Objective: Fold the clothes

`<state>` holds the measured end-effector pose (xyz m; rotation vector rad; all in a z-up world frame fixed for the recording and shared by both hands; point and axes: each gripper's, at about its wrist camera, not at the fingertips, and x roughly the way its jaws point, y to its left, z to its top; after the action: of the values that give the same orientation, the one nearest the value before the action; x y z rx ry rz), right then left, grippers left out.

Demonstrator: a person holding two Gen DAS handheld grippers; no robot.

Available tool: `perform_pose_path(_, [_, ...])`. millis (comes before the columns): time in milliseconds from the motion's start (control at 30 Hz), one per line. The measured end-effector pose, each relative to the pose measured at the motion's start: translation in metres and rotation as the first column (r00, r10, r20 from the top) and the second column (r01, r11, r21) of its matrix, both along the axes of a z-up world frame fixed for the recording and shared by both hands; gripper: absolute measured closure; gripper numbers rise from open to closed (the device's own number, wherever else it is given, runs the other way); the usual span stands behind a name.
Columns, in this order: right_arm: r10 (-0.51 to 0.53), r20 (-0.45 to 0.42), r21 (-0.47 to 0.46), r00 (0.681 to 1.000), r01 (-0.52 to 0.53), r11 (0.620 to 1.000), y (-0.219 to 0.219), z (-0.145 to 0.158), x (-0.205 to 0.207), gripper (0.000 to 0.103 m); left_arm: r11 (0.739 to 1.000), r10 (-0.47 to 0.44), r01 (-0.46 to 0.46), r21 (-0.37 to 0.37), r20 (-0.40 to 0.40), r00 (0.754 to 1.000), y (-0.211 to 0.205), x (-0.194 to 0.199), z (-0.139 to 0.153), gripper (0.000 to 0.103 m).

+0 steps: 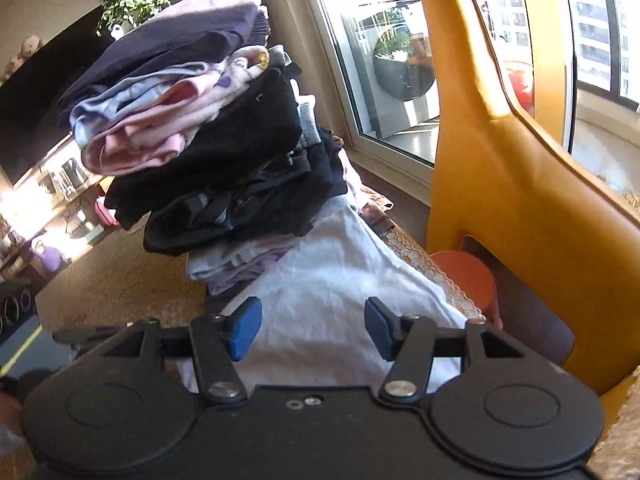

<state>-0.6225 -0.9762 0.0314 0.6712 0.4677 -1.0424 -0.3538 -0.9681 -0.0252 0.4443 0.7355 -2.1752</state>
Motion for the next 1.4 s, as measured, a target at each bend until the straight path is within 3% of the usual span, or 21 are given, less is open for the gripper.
perform_pose_path(133, [0.092, -0.129, -0.018, 0.987, -0.095, 0.995, 0.048, -0.016, -0.001, 0.0, 1.0, 0.02, -0.02, 0.013, 0.038, 0.999, -0.006, -0.014, -0.003, 0.035])
perform_pose_path(233, [0.205, -0.228, -0.026, 0.952, -0.216, 0.976, 0.085, -0.039, 0.004, 0.0, 1.0, 0.023, -0.024, 0.012, 0.107, 0.994, -0.009, -0.026, -0.007, 0.035])
perform_pose_path(300, [0.226, -0.291, -0.018, 0.93, -0.241, 0.97, 0.104, -0.05, 0.003, 0.0, 1.0, 0.017, -0.019, 0.014, 0.118, 0.993, -0.002, -0.027, -0.005, 0.035])
perform_pose_path(433, [0.224, -0.274, -0.004, 0.935, -0.234, 0.972, 0.118, -0.038, -0.014, 0.0, 1.0, 0.005, -0.007, 0.019, 0.139, 0.99, 0.012, -0.03, -0.002, 0.035])
perform_pose_path(600, [0.101, -0.233, -0.108, 0.967, -0.129, 0.986, 0.095, -0.015, -0.023, 0.0, 1.0, -0.011, 0.007, 0.026, 0.165, 0.986, 0.029, -0.033, 0.003, 0.035])
perform_pose_path(700, [0.069, -0.281, -0.022, 0.957, -0.079, 0.997, 0.071, -0.039, -0.023, 0.0, 0.999, -0.024, 0.018, 0.037, 0.166, 0.986, 0.04, -0.033, 0.006, 0.035])
perform_pose_path(800, [0.041, -0.253, 0.002, 0.967, -0.041, 0.999, 0.075, -0.041, -0.035, 0.0, 0.998, -0.053, 0.049, 0.031, 0.176, 0.983, 0.059, -0.027, 0.015, 0.035])
perform_pose_path(1000, [0.017, -0.186, -0.064, 0.982, -0.029, 0.998, 0.111, 0.002, -0.035, 0.0, 0.998, -0.058, 0.062, -0.012, 0.195, 0.979, 0.079, -0.029, 0.039, 0.034])
perform_pose_path(1167, [0.022, -0.169, -0.083, 0.985, -0.036, 0.996, 0.131, 0.028, -0.022, 0.0, 0.999, -0.017, 0.023, -0.025, 0.206, 0.978, 0.087, -0.036, 0.054, 0.028])
perform_pose_path(1300, [-0.011, -0.16, -0.075, 0.987, -0.001, 0.997, 0.14, 0.04, -0.019, 0.0, 0.999, 0.037, -0.033, -0.024, 0.156, 0.987, 0.093, -0.037, 0.066, 0.01])
perform_pose_path(1400, [-0.042, -0.161, -0.061, 0.986, 0.032, 0.998, 0.147, 0.044, -0.017, 0.0, 0.998, 0.067, -0.063, -0.028, 0.174, 0.983, 0.098, -0.042, 0.075, 0.007])
